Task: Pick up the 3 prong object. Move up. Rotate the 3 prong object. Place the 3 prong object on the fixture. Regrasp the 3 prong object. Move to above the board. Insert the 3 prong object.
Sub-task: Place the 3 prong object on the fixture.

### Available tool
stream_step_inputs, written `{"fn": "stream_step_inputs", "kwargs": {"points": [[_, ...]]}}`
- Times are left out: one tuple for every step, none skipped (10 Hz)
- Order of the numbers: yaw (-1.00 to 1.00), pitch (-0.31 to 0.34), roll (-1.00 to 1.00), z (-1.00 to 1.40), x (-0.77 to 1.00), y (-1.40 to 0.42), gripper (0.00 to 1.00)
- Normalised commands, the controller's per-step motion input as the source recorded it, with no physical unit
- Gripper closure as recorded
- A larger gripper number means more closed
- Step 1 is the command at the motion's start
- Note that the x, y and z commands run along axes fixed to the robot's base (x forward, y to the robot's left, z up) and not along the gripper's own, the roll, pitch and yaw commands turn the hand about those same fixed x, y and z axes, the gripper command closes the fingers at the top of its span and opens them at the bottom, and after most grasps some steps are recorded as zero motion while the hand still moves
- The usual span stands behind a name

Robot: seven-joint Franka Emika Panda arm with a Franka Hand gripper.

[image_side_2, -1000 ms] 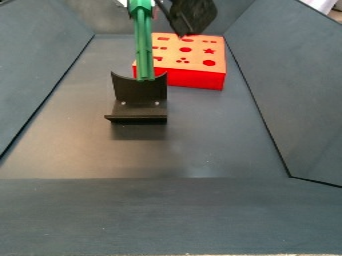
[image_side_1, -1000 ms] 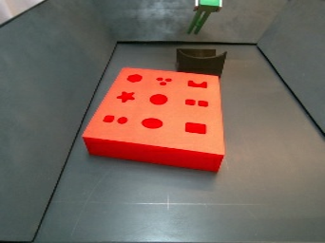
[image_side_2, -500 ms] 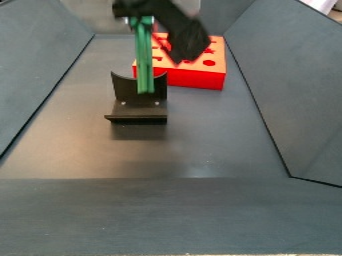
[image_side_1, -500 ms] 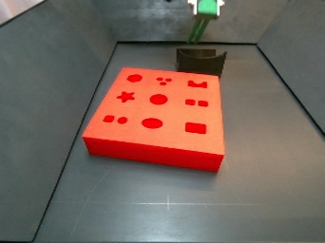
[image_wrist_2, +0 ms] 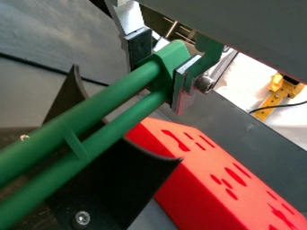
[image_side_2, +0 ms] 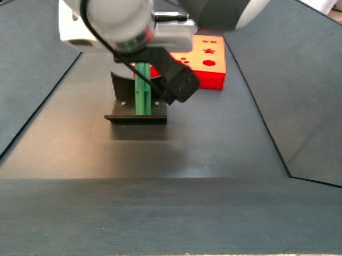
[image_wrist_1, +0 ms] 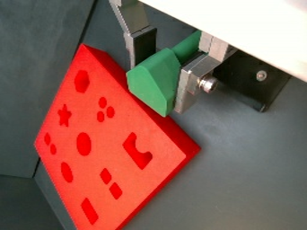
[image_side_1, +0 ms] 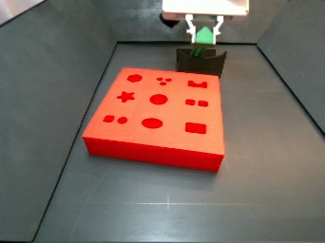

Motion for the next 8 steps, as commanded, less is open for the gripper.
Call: {"fn": "stream_step_inputs", "kwargs": {"points": [[0.0, -0.122, -0.04, -0.31, 0.06, 0.07, 1.0], [0.01, -0.128, -0.04, -0.27, 0.05, 0.09, 1.0], [0.02, -0.126, -0.04, -0.26, 0.05, 0.09, 1.0], [0.03, -0.121, -0.04, -0.26, 0.04, 0.09, 1.0], [0.04, -0.118, -0.04, -0.26, 0.04, 0.09, 1.0], [0.05, -0.113, -0.04, -0.26, 0.03, 0.09, 1.0], [0.05, -0.11, -0.04, -0.26, 0.03, 0.09, 1.0], [0.0, 0.0, 0.0, 0.0, 0.0, 0.0, 0.0]]}}
